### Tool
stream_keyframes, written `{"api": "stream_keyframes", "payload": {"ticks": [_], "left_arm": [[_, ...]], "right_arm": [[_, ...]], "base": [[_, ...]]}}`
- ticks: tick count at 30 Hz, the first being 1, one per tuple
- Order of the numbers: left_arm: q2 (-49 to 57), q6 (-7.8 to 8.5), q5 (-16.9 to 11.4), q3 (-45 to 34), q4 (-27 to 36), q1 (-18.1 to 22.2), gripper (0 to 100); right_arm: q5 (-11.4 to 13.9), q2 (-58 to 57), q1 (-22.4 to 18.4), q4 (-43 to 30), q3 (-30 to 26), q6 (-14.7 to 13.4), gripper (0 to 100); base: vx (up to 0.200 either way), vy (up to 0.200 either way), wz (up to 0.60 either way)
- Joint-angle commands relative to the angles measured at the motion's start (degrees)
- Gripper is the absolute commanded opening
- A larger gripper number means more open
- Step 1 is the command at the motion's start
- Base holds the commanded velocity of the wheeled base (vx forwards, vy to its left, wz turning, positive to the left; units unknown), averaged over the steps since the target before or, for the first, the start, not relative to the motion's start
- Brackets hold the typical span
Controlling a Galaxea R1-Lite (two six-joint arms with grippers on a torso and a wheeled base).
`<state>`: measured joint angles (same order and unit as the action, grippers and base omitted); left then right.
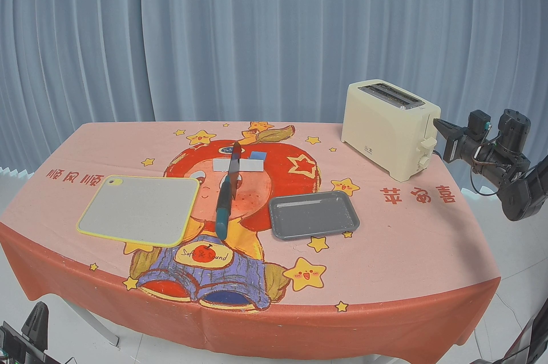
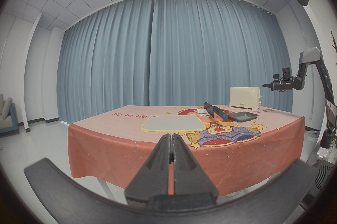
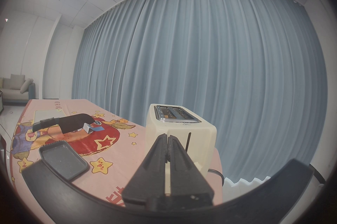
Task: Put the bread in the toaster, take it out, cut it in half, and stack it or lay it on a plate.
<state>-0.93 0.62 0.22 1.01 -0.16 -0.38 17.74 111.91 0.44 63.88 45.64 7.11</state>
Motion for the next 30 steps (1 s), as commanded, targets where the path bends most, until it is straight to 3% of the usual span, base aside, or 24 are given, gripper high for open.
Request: {"api": "stream_keyframes", "payload": {"ticks": [1, 30], "left_arm": [[0.0, -0.01, 0.0, -1.0, 0.0, 0.0, 0], [0.0, -0.01, 0.0, -1.0, 0.1, -0.1, 0]], "right_arm": [[0.0, 0.1, 0.1, 0.0, 0.0, 0.0, 0], [-0.1, 0.2, 0.6, 0.1, -0.8, 0.5, 0]], "base": [[0.000, 0.000, 0.00], [0.000, 0.000, 0.00]]}}
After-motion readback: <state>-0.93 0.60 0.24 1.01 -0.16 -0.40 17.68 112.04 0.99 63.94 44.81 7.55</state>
